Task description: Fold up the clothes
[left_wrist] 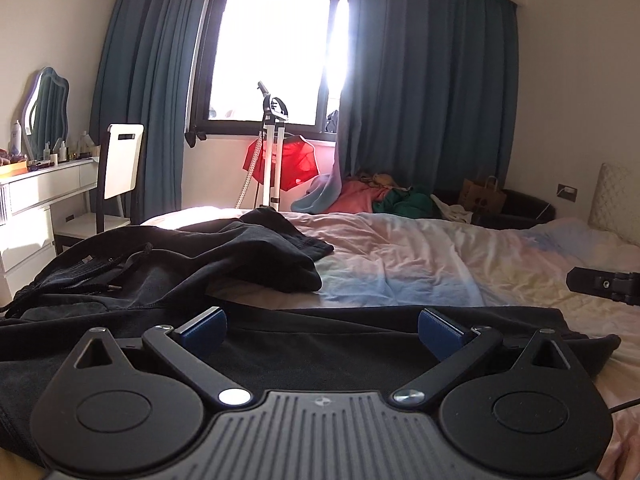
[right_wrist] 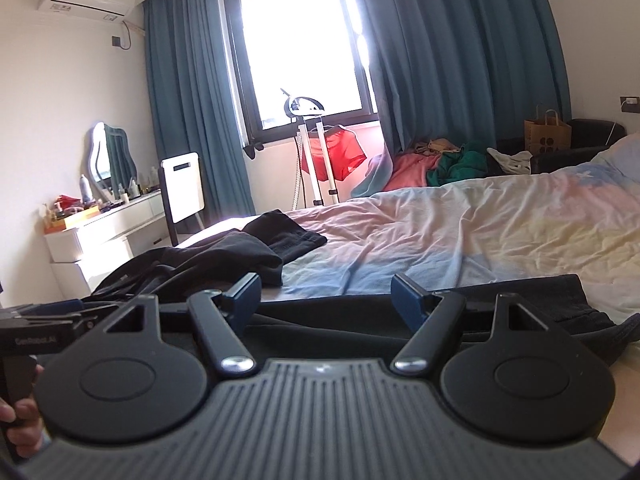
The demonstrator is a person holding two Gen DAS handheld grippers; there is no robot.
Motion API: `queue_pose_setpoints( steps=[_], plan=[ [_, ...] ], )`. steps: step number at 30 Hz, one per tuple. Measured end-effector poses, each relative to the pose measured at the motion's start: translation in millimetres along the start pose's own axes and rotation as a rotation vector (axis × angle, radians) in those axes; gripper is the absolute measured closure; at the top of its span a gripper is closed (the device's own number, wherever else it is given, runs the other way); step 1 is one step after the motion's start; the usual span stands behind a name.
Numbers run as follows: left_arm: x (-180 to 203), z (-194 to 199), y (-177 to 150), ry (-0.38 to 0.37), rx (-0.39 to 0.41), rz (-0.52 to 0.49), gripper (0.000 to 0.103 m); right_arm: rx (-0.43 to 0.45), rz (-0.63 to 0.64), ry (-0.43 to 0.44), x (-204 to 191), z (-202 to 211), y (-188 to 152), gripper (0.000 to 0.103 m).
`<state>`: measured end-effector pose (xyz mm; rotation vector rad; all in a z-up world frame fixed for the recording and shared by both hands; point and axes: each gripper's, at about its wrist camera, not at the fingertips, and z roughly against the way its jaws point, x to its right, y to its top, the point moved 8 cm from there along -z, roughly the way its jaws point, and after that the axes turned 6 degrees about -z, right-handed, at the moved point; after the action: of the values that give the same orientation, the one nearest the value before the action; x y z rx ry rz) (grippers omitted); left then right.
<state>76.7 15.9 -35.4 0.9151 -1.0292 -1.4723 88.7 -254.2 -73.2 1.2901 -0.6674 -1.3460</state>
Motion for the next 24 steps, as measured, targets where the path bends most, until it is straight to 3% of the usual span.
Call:
queue_pose_setpoints(
  steps=[4, 8, 10, 11, 14, 19, 24],
  plan=[
    [-9, -5, 37, 0.014, 0.039, 0.028, 0.000, -0.042, -0.097, 0.091, 3, -1, -2, 0.029],
    [-11, -22, 84, 0.020, 0.085, 0.016, 0.000, -0.101, -0.253, 0.179, 10, -18, 4, 0.037],
    [-12, -43, 96, 0.043, 0.119, -0.005, 0.000, -0.110, -0.305, 0.176, 14, -36, 13, 0.045],
    [-15, -56, 98, 0.053, 0.121, -0.009, 0.000, -0.115, -0.330, 0.174, 16, -45, 18, 0.053],
    [-27, -96, 91, 0.061, 0.088, 0.012, 0.000, -0.143, -0.380, 0.161, 19, -83, 28, 0.063],
    [-59, -137, 53, 0.072, 0.043, 0.097, 0.000, -0.279, -0.467, 0.195, 10, -204, 26, 0.064],
    [-102, -163, 18, 0.056, -0.030, 0.289, 0.000, -0.375, -0.571, 0.181, 7, -351, 6, 0.064]
  ],
)
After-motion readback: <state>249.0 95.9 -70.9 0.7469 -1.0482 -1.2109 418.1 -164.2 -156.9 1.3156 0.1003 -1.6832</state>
